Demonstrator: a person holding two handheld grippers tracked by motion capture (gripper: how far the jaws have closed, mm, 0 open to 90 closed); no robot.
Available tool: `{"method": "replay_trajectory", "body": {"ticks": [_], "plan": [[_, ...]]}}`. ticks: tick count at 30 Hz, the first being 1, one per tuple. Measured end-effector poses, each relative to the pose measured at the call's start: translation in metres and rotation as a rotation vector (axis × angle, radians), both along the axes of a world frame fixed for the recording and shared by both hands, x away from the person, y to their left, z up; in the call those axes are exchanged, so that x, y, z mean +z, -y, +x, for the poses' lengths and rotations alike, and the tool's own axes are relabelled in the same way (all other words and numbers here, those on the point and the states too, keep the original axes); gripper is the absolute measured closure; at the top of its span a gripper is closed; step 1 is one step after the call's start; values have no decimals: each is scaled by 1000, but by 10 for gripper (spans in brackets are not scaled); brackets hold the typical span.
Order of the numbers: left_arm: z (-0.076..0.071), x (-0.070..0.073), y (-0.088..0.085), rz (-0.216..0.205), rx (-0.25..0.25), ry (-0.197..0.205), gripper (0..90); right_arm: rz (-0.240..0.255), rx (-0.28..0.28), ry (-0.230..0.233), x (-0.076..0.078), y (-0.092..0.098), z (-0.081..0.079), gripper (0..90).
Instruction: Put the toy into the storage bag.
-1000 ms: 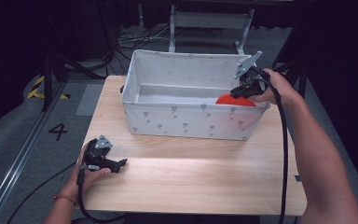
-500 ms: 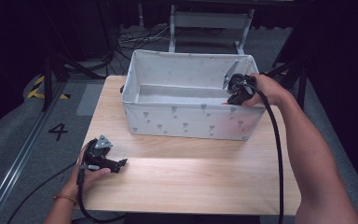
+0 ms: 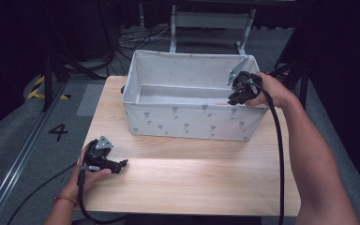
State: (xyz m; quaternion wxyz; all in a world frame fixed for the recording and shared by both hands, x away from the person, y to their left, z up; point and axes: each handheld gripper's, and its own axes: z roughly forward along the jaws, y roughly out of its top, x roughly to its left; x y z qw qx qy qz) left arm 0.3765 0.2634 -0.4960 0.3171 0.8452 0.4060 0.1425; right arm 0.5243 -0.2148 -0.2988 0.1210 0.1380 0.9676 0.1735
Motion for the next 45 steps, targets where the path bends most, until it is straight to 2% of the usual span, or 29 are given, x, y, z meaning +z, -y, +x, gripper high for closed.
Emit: {"method": "replay_trajectory", "body": {"ticks": [1, 2, 3, 5, 6, 11, 13, 15, 17, 21, 27, 31, 32, 33, 35, 39, 42, 45], "plan": [[0, 0, 0, 2, -2, 0, 4, 52, -12, 10, 3, 4, -2, 725], [0, 0, 0, 1, -1, 2, 4, 87, -34, 39, 6, 8, -5, 723], [0, 0, 0, 3, -2, 0, 3, 125, -44, 47, 9, 12, -7, 721], [0, 0, 0, 2, -1, -1, 4, 180, -44, 73, 12, 18, -14, 674], [0, 0, 0, 2, 1, -1, 4, 216, -67, 88, 15, 22, -17, 648], [0, 0, 0, 2, 1, -1, 4, 327, -141, 140, 20, 39, -30, 542], [0, 0, 0, 2, 0, -2, 4, 342, -151, 157, 20, 43, -34, 507], [0, 0, 0, 2, 0, -2, 4, 375, -187, 190, 20, 47, -41, 465], [0, 0, 0, 2, 0, -2, 4, 386, -209, 220, 19, 49, -47, 384], [0, 0, 0, 1, 1, -1, 4, 397, -268, 290, 21, 53, -65, 315], [0, 0, 0, 1, 0, -2, 4, 394, -299, 352, 21, 58, -94, 227], [0, 0, 0, 2, 1, -1, 4, 412, -340, 383, 19, 66, -113, 217], [0, 0, 0, 2, 1, -1, 4, 412, -340, 383, 19, 66, -113, 217], [0, 0, 0, 2, 0, -2, 4, 426, -349, 412, 16, 71, -123, 202], [0, 0, 0, 2, 0, -2, 4, 432, -348, 416, 14, 73, -126, 201], [0, 0, 0, 2, 0, -2, 4, 446, -354, 443, 5, 84, -144, 198], [0, 0, 0, 2, 0, -1, 4, 456, -369, 485, -1, 93, -157, 183], [0, 0, 0, 2, 4, 1, 4, 477, -391, 488, -9, 103, -166, 184]]}}
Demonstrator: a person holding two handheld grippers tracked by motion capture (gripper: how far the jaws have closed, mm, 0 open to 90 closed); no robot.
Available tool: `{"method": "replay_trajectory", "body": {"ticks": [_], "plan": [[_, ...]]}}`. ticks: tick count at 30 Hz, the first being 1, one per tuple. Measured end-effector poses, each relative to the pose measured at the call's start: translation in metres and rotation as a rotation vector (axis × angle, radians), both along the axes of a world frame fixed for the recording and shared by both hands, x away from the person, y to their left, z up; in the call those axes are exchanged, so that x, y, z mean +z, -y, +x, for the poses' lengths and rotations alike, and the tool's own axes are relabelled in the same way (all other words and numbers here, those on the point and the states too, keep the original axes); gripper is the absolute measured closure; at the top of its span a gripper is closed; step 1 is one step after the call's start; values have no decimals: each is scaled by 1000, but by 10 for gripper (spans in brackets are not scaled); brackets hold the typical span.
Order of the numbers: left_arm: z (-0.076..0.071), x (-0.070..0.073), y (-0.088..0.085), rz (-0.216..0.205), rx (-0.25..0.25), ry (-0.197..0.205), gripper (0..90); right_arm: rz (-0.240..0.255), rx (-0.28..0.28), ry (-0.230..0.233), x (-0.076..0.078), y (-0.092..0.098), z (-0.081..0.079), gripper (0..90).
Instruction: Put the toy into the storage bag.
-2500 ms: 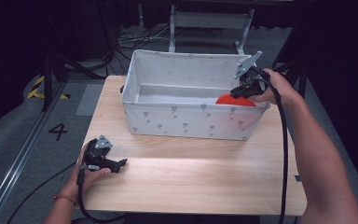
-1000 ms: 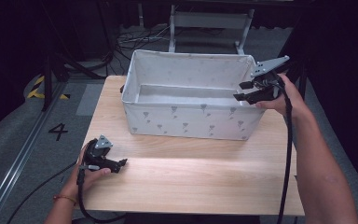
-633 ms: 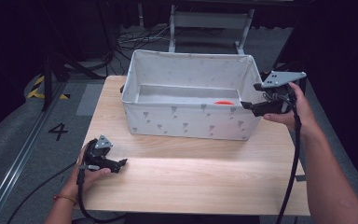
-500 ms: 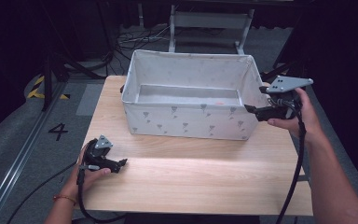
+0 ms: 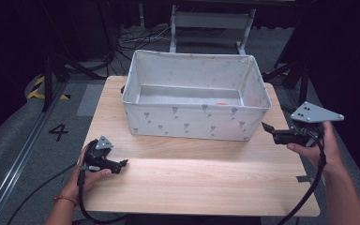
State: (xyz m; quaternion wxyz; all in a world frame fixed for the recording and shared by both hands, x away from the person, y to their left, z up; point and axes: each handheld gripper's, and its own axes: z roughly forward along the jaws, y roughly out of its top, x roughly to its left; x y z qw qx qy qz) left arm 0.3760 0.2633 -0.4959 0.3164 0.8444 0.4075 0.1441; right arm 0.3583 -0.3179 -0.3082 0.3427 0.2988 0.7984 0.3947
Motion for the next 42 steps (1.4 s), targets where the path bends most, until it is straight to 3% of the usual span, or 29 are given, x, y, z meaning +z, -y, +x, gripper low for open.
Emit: {"method": "replay_trajectory", "body": {"ticks": [7, 14, 28, 29, 34, 38, 42], "plan": [[0, 0, 0, 0, 0, 0, 5, -31, -40, 19, -21, 14, -18, 178], [0, 0, 0, -1, 0, 0, 5, -58, -57, -17, -50, 22, -24, 178], [0, 0, 0, 0, 0, 0, 5, -74, -111, -113, -101, 40, -27, 179], [0, 0, 0, 0, 0, 0, 5, -76, -121, -133, -111, 42, -28, 179], [0, 0, 0, 0, 0, 2, 5, -105, -148, -178, -133, 46, -30, 177], [0, 0, 0, 0, 6, 0, 5, -54, -161, -224, -151, 53, -34, 179], [0, 0, 0, 0, 5, 0, 5, -35, -162, -268, -167, 59, -40, 179]]}}
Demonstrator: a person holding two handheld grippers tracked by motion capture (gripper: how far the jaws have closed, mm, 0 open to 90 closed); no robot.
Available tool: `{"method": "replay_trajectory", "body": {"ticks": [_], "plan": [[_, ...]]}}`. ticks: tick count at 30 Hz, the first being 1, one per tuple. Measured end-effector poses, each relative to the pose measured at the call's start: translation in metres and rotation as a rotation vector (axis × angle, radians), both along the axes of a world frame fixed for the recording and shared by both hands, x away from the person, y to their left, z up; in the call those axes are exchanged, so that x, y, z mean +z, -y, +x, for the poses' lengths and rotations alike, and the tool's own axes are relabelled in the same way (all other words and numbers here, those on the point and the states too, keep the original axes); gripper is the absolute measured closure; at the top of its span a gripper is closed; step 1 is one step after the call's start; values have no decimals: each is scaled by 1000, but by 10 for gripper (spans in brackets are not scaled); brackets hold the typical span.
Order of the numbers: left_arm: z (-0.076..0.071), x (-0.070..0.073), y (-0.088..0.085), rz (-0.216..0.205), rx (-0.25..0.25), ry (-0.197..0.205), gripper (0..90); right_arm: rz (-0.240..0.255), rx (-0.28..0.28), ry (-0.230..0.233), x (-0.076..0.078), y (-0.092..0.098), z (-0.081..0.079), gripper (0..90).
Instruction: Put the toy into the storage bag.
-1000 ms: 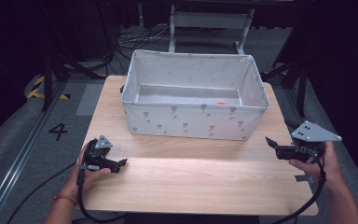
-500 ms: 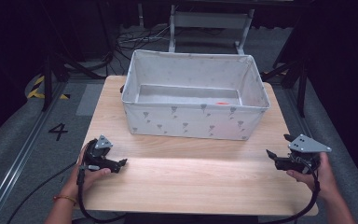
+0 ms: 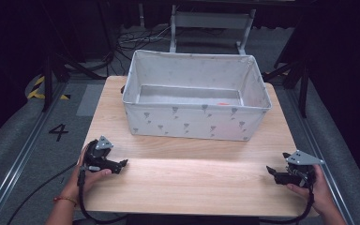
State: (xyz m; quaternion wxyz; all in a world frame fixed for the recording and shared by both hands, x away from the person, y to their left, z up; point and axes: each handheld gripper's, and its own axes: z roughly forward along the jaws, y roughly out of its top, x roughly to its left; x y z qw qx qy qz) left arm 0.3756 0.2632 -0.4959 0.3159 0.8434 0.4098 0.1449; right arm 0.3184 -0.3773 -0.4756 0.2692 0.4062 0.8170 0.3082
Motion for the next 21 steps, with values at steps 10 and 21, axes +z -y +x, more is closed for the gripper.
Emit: {"method": "replay_trajectory", "body": {"ticks": [10, 21], "plan": [[0, 0, 0, 2, 1, 2, 5, 120, -75, -59, -24, 14, -5, 153], [-1, 0, 0, 4, 9, 3, 5, 165, -147, -115, -25, 17, 0, 97]]}}
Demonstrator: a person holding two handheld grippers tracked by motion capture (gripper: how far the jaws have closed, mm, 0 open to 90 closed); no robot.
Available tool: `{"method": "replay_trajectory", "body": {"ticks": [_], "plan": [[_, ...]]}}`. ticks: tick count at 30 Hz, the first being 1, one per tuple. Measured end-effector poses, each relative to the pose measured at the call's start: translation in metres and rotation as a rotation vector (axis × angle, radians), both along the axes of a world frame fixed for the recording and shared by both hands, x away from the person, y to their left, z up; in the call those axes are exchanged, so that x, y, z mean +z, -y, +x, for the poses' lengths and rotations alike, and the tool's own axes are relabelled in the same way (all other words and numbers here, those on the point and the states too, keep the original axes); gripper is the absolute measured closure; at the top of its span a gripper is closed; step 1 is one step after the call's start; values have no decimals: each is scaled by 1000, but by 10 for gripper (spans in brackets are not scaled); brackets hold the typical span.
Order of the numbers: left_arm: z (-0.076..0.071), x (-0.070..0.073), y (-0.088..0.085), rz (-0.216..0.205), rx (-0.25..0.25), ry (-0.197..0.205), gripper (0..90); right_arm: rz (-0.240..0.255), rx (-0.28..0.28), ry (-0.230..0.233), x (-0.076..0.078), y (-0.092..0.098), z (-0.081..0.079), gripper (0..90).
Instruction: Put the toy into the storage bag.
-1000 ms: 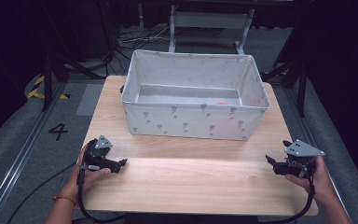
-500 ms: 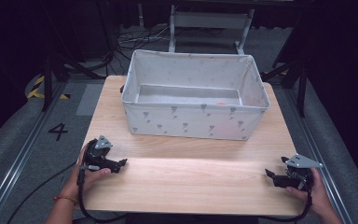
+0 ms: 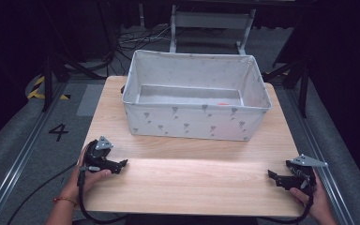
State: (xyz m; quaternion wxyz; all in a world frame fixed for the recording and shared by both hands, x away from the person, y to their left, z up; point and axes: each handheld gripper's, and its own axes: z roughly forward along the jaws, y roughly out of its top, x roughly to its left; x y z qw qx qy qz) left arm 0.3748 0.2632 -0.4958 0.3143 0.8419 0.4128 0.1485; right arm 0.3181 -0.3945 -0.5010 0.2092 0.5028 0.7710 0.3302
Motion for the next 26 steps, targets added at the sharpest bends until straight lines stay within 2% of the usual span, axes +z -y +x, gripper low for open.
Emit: {"method": "replay_trajectory", "body": {"ticks": [5, 7, 26], "plan": [[0, 0, 0, -3, 1, -5, 4, -4, -17, -8, 0, 0, 1, 53], [0, 0, 0, -3, 0, -6, 3, -11, -39, -19, -1, 0, 3, 5], [0, 0, 0, -5, 1, -6, 2, -13, -43, -21, -1, 0, 3, 4]]}}
